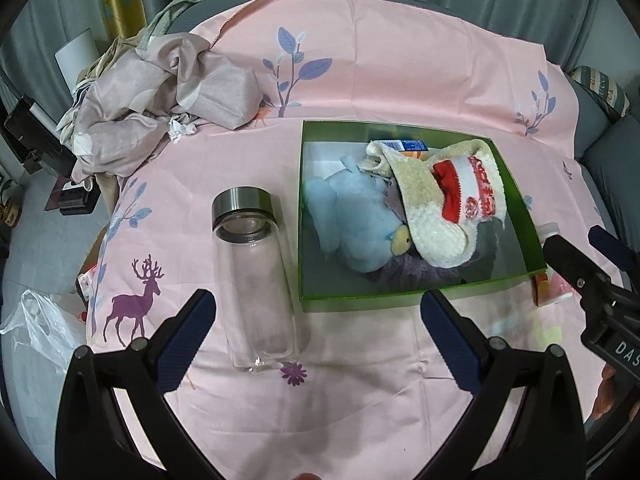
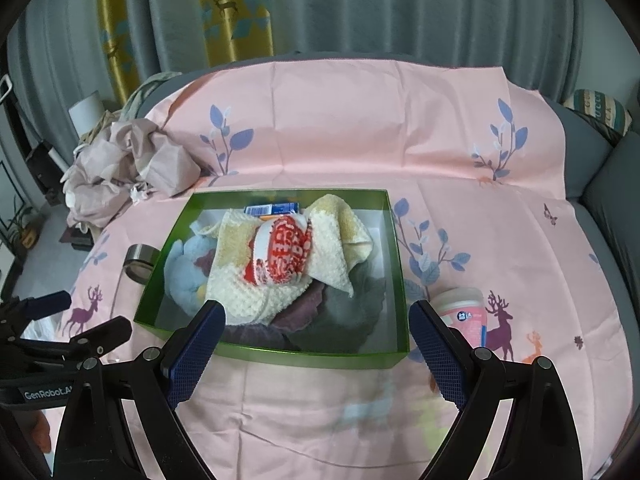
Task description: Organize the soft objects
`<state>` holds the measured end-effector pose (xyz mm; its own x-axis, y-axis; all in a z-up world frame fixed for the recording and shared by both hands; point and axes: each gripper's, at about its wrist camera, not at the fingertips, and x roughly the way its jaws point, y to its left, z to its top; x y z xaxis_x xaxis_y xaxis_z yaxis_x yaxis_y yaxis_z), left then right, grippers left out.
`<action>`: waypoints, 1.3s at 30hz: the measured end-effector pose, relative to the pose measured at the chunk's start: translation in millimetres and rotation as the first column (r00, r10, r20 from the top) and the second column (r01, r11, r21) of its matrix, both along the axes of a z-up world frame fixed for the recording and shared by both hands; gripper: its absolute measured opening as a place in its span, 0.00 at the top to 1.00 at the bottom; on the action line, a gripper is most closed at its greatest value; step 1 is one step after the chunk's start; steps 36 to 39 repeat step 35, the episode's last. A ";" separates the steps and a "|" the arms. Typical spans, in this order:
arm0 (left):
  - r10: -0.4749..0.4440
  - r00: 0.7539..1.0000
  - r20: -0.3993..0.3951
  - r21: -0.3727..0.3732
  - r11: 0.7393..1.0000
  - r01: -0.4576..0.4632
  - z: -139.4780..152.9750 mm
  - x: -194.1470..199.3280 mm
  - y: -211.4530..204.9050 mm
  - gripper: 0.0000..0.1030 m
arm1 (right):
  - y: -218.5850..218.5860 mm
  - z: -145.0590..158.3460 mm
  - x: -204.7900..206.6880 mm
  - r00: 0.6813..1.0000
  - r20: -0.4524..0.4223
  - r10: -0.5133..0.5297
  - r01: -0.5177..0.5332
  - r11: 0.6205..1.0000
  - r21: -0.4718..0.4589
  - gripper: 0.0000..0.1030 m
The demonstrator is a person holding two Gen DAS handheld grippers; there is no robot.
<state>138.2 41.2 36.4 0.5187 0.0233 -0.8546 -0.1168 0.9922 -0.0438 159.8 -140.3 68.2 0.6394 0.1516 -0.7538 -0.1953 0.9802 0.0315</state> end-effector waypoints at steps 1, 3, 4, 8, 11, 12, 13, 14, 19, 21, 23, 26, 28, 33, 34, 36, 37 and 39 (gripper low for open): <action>-0.001 1.000 -0.004 -0.002 1.000 0.001 -0.9 1.3 0.1 0.01 | 0.4 -1.2 0.6 1.000 -0.002 0.001 -0.001 1.000 -0.004 0.09; 0.001 1.000 -0.011 -0.001 1.000 -0.001 -2.6 4.1 -0.3 0.01 | 0.8 -2.2 1.9 1.000 -0.004 -0.002 0.002 1.000 -0.004 0.09; 0.000 1.000 -0.013 0.001 1.000 0.000 -3.6 5.2 -0.2 0.01 | 0.5 -2.8 2.8 1.000 -0.006 -0.003 0.003 1.000 -0.004 0.09; 0.001 1.000 -0.018 0.013 1.000 -0.001 -5.8 9.7 -0.2 0.01 | 0.2 -6.6 6.1 1.000 -0.014 -0.008 0.008 1.000 -0.007 0.09; 0.005 1.000 -0.020 0.021 1.000 -0.005 -6.9 12.6 0.9 0.01 | 0.0 -8.1 8.5 1.000 -0.018 -0.012 0.012 1.000 -0.008 0.09; 0.006 1.000 -0.023 0.018 1.000 -0.006 -7.6 13.9 1.6 0.01 | -0.1 -8.5 9.4 1.000 -0.019 -0.013 0.012 1.000 -0.008 0.09; 0.007 1.000 -0.024 0.015 1.000 -0.007 -7.8 14.8 2.1 0.01 | -0.3 -8.9 10.2 1.000 -0.019 -0.014 0.013 1.000 -0.009 0.09; 0.010 1.000 -0.026 0.011 1.000 -0.009 -8.0 16.0 2.9 0.01 | -0.5 -9.5 11.2 1.000 -0.020 -0.015 0.015 1.000 -0.010 0.09; 0.010 1.000 -0.020 -0.020 1.000 -0.011 -5.4 21.1 2.6 0.01 | -0.4 -9.5 14.5 1.000 -0.019 -0.017 0.017 1.000 -0.005 0.09; 0.002 1.000 -0.012 -0.021 1.000 -0.002 -3.1 22.4 -0.6 0.01 | 0.2 -9.5 15.7 1.000 -0.018 -0.017 0.017 1.000 -0.001 0.09; -0.011 1.000 -0.004 -0.017 1.000 0.011 -1.5 23.2 -4.4 0.01 | 0.2 -10.2 16.7 1.000 -0.019 -0.018 0.018 1.000 0.001 0.09; -0.025 1.000 0.005 -0.008 1.000 0.025 -0.6 24.3 -7.7 0.01 | 0.2 -10.3 16.8 1.000 -0.021 -0.017 0.017 1.000 0.001 0.09; -0.035 0.999 0.006 -0.005 0.999 0.035 -0.7 26.0 -9.4 0.01 | -0.4 -11.4 18.4 1.000 -0.024 -0.018 0.018 1.000 0.001 0.09; -0.038 0.999 -0.007 -0.022 0.999 0.038 -0.7 28.7 -9.2 0.01 | -1.0 -11.8 18.7 1.000 -0.023 -0.017 0.017 1.000 0.001 0.09; -0.036 0.999 -0.005 -0.024 0.999 0.036 0.3 28.4 -8.8 0.01 | -1.1 -11.9 18.8 1.000 -0.022 -0.018 0.018 1.000 0.002 0.09; -0.034 0.999 -0.003 -0.025 0.999 0.034 1.4 27.9 -8.6 0.01 | -1.3 -12.0 18.9 1.000 -0.021 -0.018 0.018 1.000 0.004 0.09; -0.034 0.999 -0.003 -0.025 0.999 0.034 1.4 27.9 -8.6 0.01 | -1.3 -12.0 18.9 1.000 -0.021 -0.018 0.018 1.000 0.004 0.09; -0.034 0.999 -0.003 -0.025 0.999 0.034 1.4 27.9 -8.6 0.01 | -1.3 -12.0 18.9 1.000 -0.021 -0.018 0.018 1.000 0.004 0.09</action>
